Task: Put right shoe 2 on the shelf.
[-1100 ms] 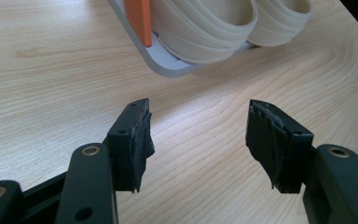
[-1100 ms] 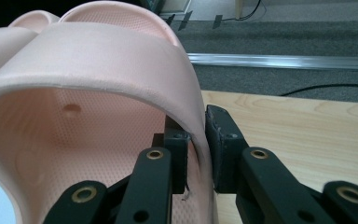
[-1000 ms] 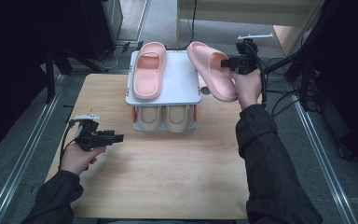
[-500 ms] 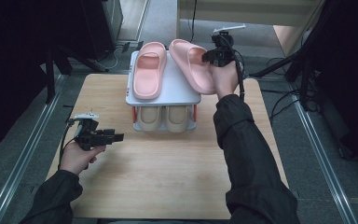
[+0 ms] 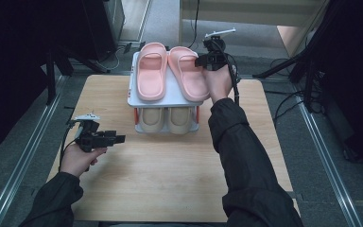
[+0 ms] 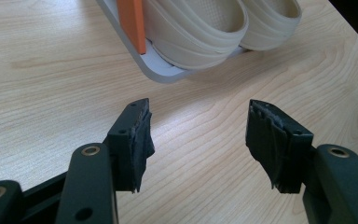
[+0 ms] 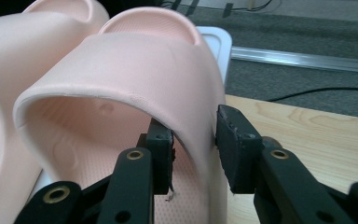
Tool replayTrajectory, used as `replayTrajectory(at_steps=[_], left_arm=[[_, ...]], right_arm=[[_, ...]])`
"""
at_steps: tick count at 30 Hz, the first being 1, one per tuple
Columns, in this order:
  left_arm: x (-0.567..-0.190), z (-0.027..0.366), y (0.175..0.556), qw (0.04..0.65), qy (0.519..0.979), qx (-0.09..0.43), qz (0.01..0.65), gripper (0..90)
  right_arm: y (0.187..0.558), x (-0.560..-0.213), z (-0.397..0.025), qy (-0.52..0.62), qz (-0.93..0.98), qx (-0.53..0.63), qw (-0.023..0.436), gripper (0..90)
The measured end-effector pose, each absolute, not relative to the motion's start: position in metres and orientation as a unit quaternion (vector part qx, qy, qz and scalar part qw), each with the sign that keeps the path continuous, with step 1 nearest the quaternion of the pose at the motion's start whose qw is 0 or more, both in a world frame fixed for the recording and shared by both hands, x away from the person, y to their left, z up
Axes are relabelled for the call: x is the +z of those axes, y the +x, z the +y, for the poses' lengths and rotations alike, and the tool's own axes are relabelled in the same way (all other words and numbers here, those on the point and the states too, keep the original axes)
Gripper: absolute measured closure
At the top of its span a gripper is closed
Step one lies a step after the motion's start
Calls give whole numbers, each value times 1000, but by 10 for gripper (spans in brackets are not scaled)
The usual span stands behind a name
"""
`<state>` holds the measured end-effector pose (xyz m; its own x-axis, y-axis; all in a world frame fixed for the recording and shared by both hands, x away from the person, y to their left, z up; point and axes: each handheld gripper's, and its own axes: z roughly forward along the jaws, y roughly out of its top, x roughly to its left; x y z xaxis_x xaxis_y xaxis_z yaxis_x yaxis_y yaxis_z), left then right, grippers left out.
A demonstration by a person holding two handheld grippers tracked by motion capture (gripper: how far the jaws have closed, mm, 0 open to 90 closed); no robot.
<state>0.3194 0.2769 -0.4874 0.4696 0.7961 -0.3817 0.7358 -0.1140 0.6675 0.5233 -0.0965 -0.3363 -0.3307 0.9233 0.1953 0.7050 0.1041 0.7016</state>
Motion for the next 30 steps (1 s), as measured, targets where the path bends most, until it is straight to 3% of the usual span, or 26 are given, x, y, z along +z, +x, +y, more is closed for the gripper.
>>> replayTrajectory(at_steps=[11,13,18,21,30], left_arm=[[-487,278,320,422,745,36,515,406],[-487,279,319,422,744,36,517,407],[-487,278,319,420,747,38,515,407],[-487,277,319,419,747,38,514,410],[-487,278,321,419,747,34,515,413]], right_arm=[[514,-327,-111,531,740,396,119,571],[510,-324,-115,518,749,396,121,605],[503,-317,-134,493,757,412,118,818],[504,-321,-142,498,753,414,113,900],[510,-348,-142,513,748,412,85,900]])
